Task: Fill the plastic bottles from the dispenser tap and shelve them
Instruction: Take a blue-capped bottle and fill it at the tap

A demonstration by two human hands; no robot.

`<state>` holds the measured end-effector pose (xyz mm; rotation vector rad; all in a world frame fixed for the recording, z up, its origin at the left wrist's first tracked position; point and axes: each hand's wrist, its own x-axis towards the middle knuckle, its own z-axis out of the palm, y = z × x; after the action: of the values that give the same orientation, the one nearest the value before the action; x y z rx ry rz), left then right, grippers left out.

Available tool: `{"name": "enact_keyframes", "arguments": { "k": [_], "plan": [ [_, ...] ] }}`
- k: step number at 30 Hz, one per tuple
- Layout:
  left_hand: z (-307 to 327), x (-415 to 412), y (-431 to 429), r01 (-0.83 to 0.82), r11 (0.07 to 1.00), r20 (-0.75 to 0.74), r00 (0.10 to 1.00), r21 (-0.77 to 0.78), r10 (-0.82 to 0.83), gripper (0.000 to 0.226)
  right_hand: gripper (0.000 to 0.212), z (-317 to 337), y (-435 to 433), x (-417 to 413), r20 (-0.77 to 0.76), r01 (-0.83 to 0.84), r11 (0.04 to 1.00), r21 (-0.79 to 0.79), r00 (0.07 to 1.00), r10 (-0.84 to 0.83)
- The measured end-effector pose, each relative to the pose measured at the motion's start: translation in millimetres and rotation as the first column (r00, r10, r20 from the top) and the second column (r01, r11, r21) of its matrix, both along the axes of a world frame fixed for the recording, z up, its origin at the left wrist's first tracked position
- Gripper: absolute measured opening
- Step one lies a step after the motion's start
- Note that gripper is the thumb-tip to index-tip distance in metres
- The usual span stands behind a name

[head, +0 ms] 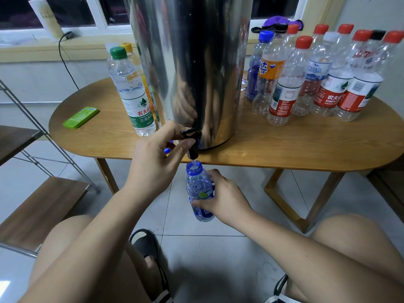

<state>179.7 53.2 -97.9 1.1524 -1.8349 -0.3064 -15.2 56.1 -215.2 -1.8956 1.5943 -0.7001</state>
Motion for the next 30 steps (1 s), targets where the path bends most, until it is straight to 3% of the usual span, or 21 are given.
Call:
{"name": "enact_keyframes", "arguments": {
  "k": [30],
  "plan": [
    [0.3, 0.4, 0.5, 0.001, 1.000, 0.003, 1.000, 0.006, -0.001, 0.014, 0.076, -3.3, -2.3, 2.1, 0.011, -0.005, 1.000, 0.006, 1.000, 0.005]
  ]
}}
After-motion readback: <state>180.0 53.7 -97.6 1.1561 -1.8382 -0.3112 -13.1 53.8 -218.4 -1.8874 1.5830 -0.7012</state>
